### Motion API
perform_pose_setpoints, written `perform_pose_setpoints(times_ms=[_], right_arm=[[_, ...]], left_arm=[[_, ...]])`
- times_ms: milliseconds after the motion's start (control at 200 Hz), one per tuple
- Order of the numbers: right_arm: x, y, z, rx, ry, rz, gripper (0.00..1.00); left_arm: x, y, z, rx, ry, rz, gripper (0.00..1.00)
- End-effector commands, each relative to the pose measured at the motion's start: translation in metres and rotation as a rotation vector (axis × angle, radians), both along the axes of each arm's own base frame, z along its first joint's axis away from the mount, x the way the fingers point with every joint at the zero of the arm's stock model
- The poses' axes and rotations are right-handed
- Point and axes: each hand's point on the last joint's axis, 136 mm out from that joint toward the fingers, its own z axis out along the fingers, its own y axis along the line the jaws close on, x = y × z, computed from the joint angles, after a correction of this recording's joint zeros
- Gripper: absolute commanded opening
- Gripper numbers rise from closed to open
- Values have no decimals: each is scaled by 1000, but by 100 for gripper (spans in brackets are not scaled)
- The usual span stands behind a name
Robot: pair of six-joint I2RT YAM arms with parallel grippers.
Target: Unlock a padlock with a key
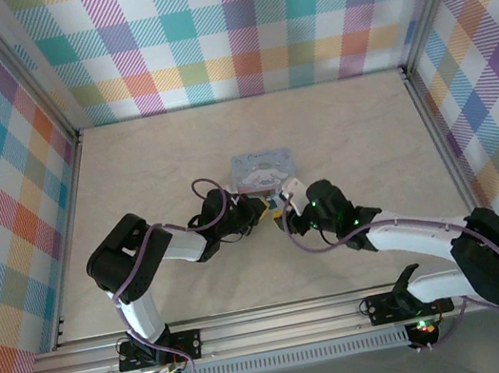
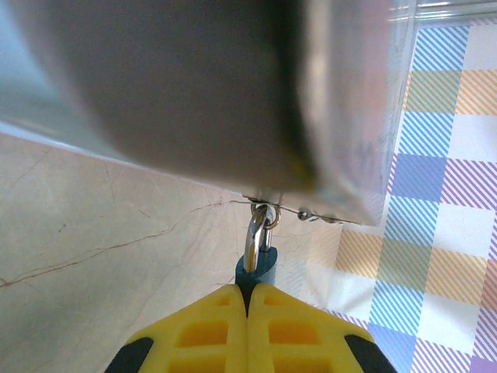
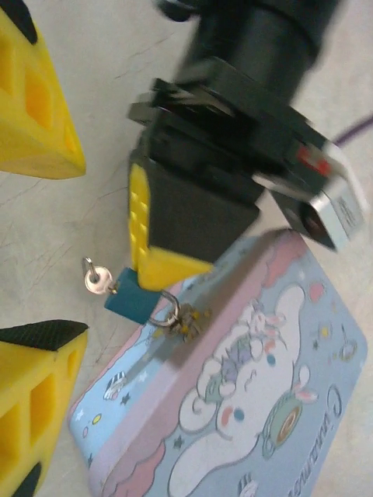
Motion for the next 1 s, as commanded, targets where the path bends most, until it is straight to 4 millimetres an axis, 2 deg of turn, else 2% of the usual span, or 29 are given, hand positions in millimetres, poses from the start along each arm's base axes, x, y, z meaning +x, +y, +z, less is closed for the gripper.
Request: perform_pose_setpoints(times_ms=[0,135,240,455,765,995], right_arm=[[12,-2,0,-146,-232,32,51],[17,10,-10,-220,-292,34,50],[19,14,-26,-268,-313,27,50],[24,15,-29,-259,-332,6,49],[27,17,-47,-285,-298,-1,45],[30,20,-46,-275,-295,-10,43]], left_arm=[[1,0,4,10,10,21,5],[2,0,5,9,12,22,5],[2,0,6,10,10,23,5],[3,1,6,12,13,27,5],[3,1,5,14,15,25,5],[3,-1,6,12,15,21,5]])
